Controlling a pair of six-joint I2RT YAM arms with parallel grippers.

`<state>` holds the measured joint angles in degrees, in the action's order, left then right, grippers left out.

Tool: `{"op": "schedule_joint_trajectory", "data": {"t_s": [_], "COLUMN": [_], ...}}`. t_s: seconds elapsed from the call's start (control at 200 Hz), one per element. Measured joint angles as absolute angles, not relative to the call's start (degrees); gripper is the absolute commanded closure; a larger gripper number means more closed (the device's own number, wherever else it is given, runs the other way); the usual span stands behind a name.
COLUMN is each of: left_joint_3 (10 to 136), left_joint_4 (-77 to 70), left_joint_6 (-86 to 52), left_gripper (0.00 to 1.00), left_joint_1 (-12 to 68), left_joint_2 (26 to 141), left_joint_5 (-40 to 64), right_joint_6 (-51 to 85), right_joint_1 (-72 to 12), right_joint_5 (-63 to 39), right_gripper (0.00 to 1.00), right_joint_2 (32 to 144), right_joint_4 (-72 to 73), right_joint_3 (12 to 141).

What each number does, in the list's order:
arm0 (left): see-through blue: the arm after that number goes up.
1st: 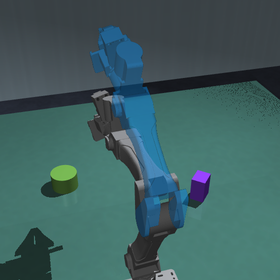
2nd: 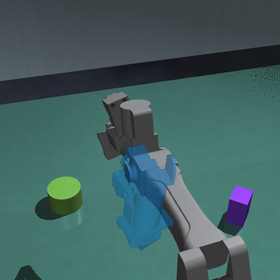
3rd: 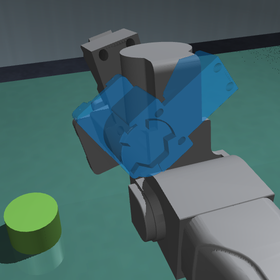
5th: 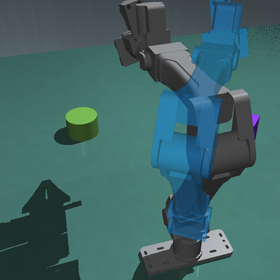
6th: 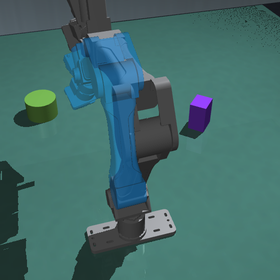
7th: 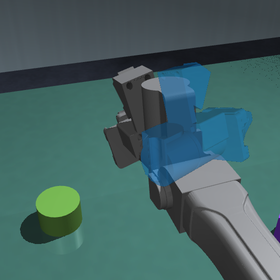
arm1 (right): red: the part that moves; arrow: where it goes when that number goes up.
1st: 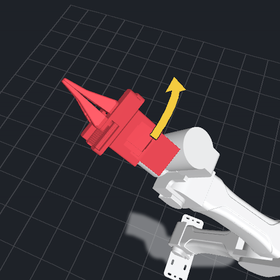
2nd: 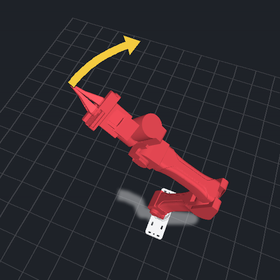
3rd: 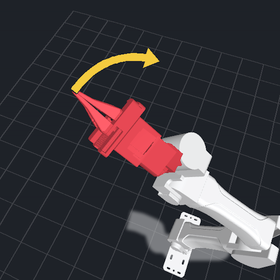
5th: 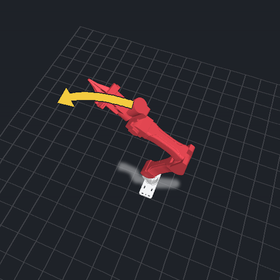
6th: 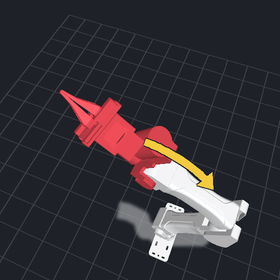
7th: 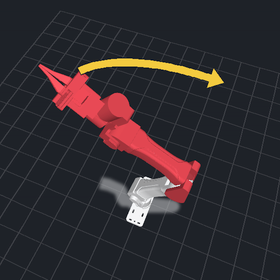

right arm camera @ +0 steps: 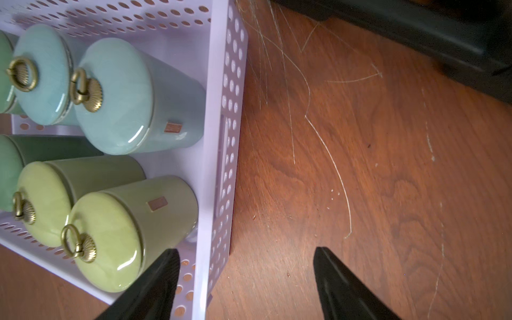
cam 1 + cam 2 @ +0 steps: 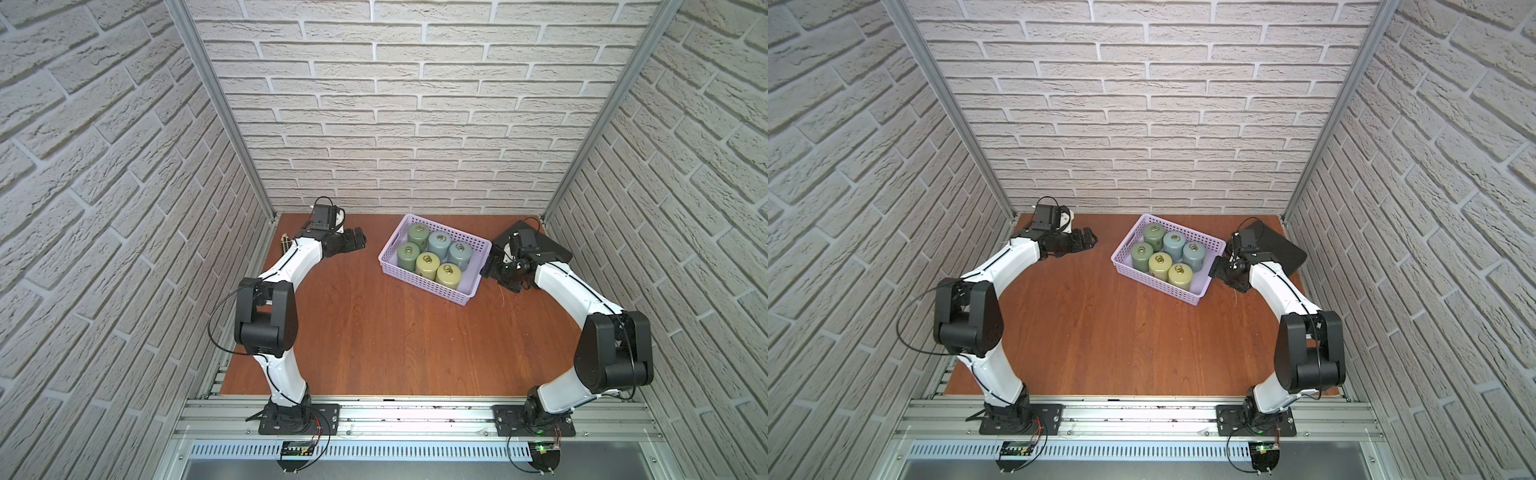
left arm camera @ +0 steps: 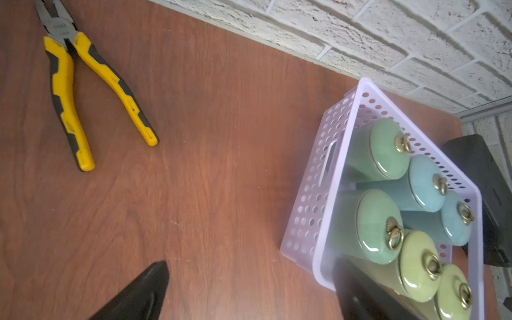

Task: Take the tea canister out of the basket
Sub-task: Move the basket to the center of the board.

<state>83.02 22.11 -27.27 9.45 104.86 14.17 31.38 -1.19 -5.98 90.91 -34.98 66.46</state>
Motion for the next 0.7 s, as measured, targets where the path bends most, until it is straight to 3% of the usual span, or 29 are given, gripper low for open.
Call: {"op": "schedule_joint_trajectory", "data": {"t_s": [0.38,0.7], "left_joint_3": [89.8,95.7], "left_joint_4": [25.5,28.1], "left_joint_6": [-27.1,-26.7], "left_gripper": [0.07,0.2], "left_joint_1": [11.7,13.8], "left_joint_2": [110.3,115.3], "left_joint_5": [14.1,14.0], "right_joint_6": [32.9,33.8], "right_joint_1": [-3.3,-4.2], "right_joint_5": [-6.1,-6.3], "right_gripper": [0.43,0.7], "right_joint_2": [97.6,102.1], "right_joint_4": [-35.3,-35.5], "right_joint_3": [71.1,74.6]}}
